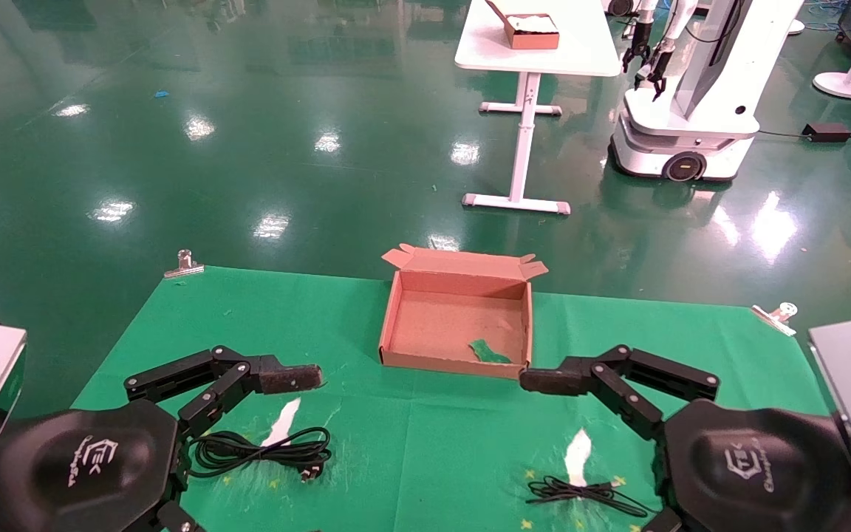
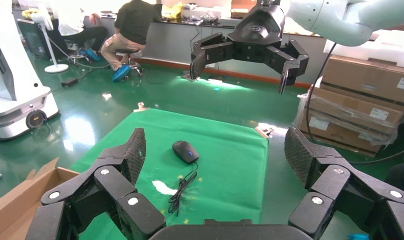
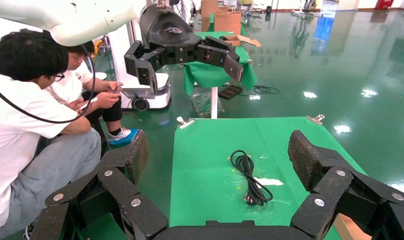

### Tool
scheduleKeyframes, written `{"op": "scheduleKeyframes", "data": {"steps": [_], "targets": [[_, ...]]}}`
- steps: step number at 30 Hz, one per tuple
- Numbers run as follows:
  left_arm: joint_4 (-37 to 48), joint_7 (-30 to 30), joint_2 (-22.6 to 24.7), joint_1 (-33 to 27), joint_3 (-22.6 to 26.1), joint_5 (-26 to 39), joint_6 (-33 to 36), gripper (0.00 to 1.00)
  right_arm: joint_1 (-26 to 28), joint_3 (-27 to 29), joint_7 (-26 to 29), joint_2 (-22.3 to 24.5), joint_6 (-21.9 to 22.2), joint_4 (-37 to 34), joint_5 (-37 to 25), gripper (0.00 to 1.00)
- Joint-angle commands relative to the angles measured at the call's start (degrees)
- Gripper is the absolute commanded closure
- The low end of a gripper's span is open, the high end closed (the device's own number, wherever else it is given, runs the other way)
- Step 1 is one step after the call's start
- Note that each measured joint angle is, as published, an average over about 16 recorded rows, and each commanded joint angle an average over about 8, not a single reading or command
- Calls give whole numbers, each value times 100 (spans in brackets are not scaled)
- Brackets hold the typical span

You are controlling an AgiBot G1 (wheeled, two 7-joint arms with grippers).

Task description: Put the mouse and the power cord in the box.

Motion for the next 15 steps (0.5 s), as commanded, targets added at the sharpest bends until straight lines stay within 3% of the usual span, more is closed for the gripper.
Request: {"op": "scheduleKeyframes", "data": {"steps": [1, 15], "targets": [[0, 0, 0, 0, 0, 0, 0, 0, 0, 0, 0, 0, 0, 0, 0, 0], [0, 0, 0, 0, 0, 0, 0, 0, 0, 0, 0, 0, 0, 0, 0, 0]]}}
